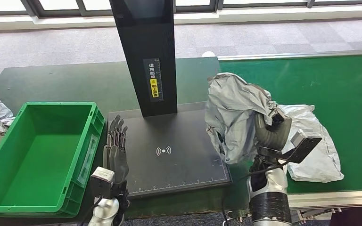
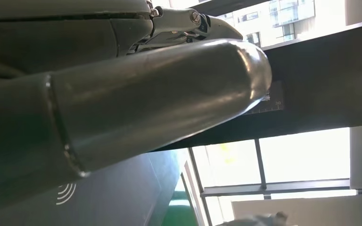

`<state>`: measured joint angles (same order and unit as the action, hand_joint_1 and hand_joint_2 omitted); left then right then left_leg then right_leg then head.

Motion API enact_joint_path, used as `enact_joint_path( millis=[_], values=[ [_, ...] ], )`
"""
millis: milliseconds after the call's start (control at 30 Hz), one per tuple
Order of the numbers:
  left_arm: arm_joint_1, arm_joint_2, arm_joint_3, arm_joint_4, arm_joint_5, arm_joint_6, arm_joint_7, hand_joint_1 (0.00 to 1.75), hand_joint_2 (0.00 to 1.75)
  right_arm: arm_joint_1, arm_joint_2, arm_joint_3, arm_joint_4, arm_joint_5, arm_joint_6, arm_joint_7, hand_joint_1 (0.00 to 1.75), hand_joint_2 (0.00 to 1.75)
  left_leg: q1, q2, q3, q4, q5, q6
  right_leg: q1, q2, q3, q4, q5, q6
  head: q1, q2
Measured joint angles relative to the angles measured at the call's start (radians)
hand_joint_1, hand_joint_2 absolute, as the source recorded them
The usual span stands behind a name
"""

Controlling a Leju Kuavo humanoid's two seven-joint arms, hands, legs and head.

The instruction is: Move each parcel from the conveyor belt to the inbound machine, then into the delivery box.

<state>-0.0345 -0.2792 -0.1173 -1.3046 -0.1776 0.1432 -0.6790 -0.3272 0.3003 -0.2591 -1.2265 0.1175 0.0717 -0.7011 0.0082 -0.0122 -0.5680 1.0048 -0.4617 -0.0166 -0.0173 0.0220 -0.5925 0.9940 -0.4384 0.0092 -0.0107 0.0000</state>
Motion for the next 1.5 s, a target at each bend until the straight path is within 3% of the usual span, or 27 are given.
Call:
enact_joint_path(
  millis=[167,400,500,533,633,867,1100,1500],
  values=[
    [-0.020,0.000,-0.008,0.017,0.007,0.007,0.000,0.00,0.00,-0.055,0.022,0.120,0.024,-0.021,0.006,0.001,1.75,1.75,0.000,-0.002,0.000,0.000,0.000,0.000,0.000,0.000,0.000,0.000,0.000,0.000,0.000,0.000],
    [-0.026,0.000,-0.013,0.027,0.018,0.015,0.000,0.00,0.00,-0.078,0.038,0.173,0.040,-0.037,0.031,0.001,1.75,1.75,0.000,-0.004,-0.001,0.000,0.000,0.000,0.000,-0.001,0.000,0.000,0.000,0.000,0.000,0.000],
    [-0.027,0.000,-0.017,0.029,0.022,0.026,0.000,0.00,0.00,-0.096,0.043,0.217,0.063,-0.048,0.031,0.001,0.44,1.75,0.000,-0.004,-0.002,0.000,0.000,0.000,0.000,-0.001,0.000,0.000,0.000,0.000,0.000,0.000],
    [-0.027,0.000,-0.019,0.030,0.023,0.030,0.000,0.00,0.00,-0.107,0.043,0.236,0.078,-0.050,0.015,0.003,0.00,1.31,0.000,-0.004,-0.002,0.000,0.000,0.000,0.000,-0.001,0.000,0.000,0.000,0.000,0.000,0.000],
    [-0.028,0.000,-0.025,0.031,0.031,0.050,0.000,0.00,0.00,-0.148,0.043,0.301,0.156,-0.042,-0.079,0.022,0.00,0.00,0.000,-0.004,-0.002,0.000,0.000,0.000,0.000,-0.001,0.000,0.000,0.000,0.000,0.000,0.000],
    [-0.030,0.001,-0.036,0.028,0.041,0.073,0.000,0.00,0.00,-0.215,0.043,0.406,0.400,-0.004,-0.241,0.008,0.00,0.00,0.000,-0.005,-0.002,0.000,0.001,0.000,0.000,-0.002,0.000,0.000,0.000,0.000,0.000,0.000],
    [-0.033,0.003,-0.050,0.028,0.046,0.078,0.000,0.00,0.00,-0.244,0.043,0.446,0.523,0.006,-0.257,0.006,0.00,0.00,0.000,-0.006,-0.002,0.000,0.001,0.000,0.000,-0.003,-0.001,0.000,0.000,0.000,0.000,0.000],
    [-0.035,0.003,-0.055,0.037,0.056,0.088,0.000,0.00,0.00,-0.247,0.043,0.433,0.544,-0.019,-0.275,0.002,0.00,0.00,0.000,-0.005,-0.002,0.000,0.001,0.000,0.000,-0.002,-0.002,0.000,0.000,0.000,0.000,0.000]
  ],
)
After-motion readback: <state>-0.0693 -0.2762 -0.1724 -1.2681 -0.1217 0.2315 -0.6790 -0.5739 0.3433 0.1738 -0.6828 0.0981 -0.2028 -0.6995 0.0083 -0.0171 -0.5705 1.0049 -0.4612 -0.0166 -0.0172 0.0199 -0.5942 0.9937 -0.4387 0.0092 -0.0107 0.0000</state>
